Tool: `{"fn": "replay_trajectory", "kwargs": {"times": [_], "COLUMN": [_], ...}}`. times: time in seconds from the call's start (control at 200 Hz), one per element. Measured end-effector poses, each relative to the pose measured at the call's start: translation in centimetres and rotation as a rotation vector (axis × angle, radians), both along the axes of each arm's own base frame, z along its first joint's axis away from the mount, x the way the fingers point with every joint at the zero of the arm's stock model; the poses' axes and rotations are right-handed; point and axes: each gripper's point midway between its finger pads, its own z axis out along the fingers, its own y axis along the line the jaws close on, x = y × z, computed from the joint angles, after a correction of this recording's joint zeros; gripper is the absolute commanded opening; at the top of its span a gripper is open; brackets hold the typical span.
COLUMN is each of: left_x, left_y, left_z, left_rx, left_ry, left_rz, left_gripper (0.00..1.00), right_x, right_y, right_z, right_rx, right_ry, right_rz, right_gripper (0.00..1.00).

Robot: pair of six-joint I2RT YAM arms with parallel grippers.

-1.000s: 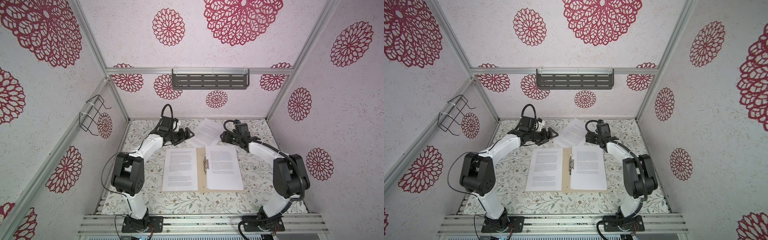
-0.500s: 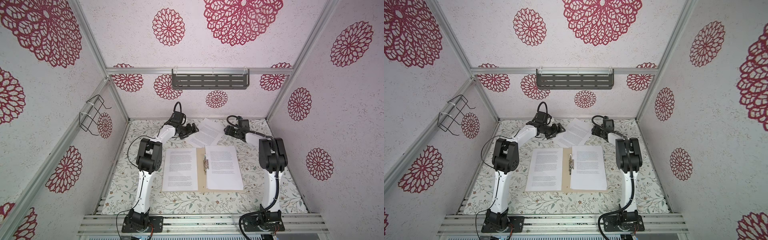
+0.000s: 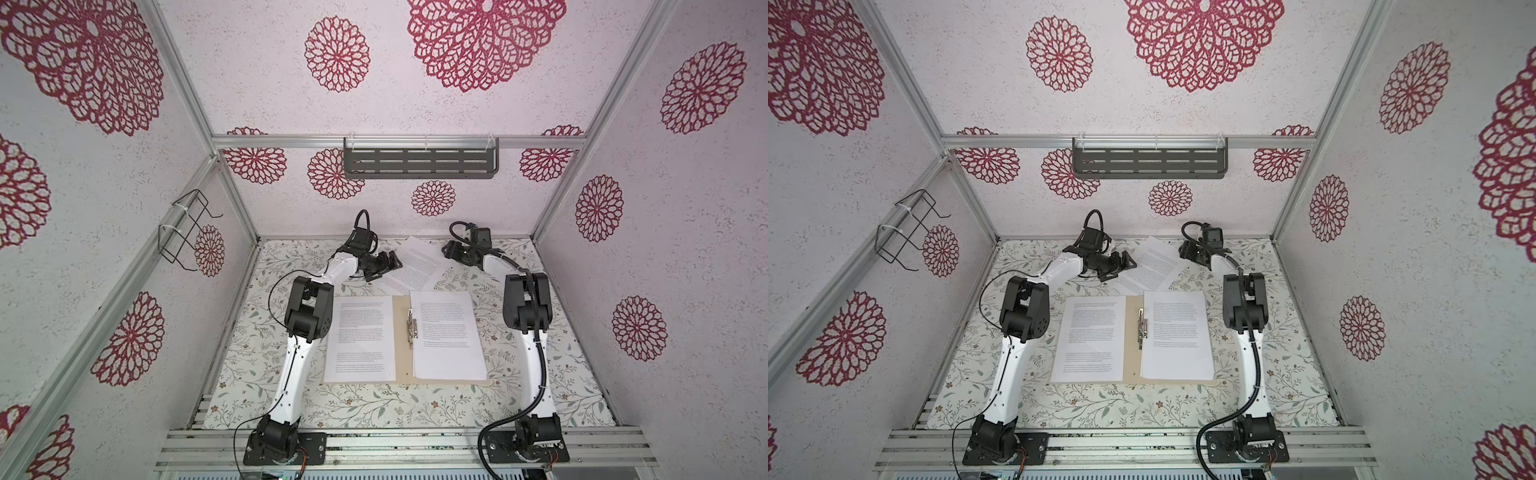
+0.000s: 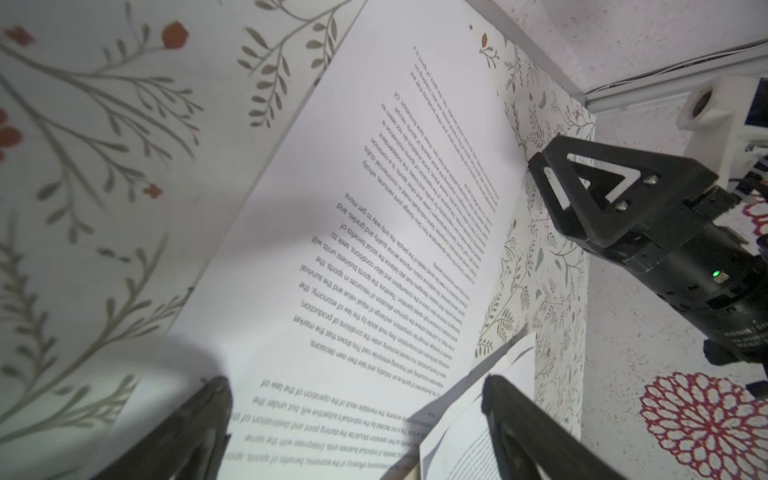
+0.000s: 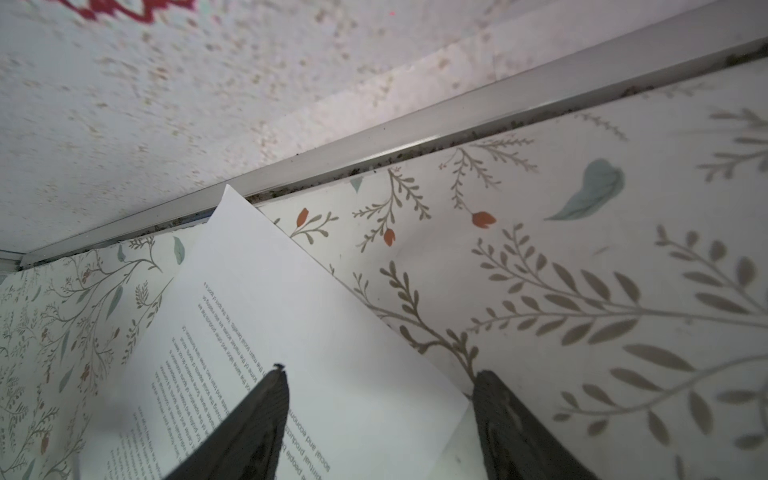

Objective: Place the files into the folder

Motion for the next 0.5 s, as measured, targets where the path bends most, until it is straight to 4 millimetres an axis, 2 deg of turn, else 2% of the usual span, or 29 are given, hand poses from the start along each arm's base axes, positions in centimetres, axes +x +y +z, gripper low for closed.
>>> {"fn": "replay_trajectory", "kwargs": {"times": [0.165, 0.32, 0.475, 0.49, 0.5], "left_x": [-0.1, -0.3, -0.2, -0.2, -0.2], "left_y": [0.0, 0.1, 0.0, 0.0, 0.0], "left_z": [-0.2, -0.3, -0.3, -0.3, -0.3], "left_rx": [-0.006, -0.008, -0.018, -0.019, -0.02], "left_ry": [-0.002, -0.011, -0.013, -0.013, -0.013], "left_rz": [-0.004, 0.0, 0.009, 0.011, 0.012], "left_gripper": [0.97, 0.97, 0.97, 0.97, 0.97], "right_x": [0.0, -1.4, -3.9, -4.1, -4.1], "right_y": [1.8, 3.5, 5.0, 5.1, 5.2], "right_z": [-0.1, -0.3, -0.1, -0.2, -0.2], "right_rx": [-0.011, 0.002, 0.051, 0.055, 0.056], "right_ry": [0.048, 0.079, 0.107, 0.109, 0.11], "right_rz": [0.07, 0.145, 0.207, 0.212, 0.215], "right_gripper": [0.75, 0.76, 0.77, 0.83, 0.91]}}
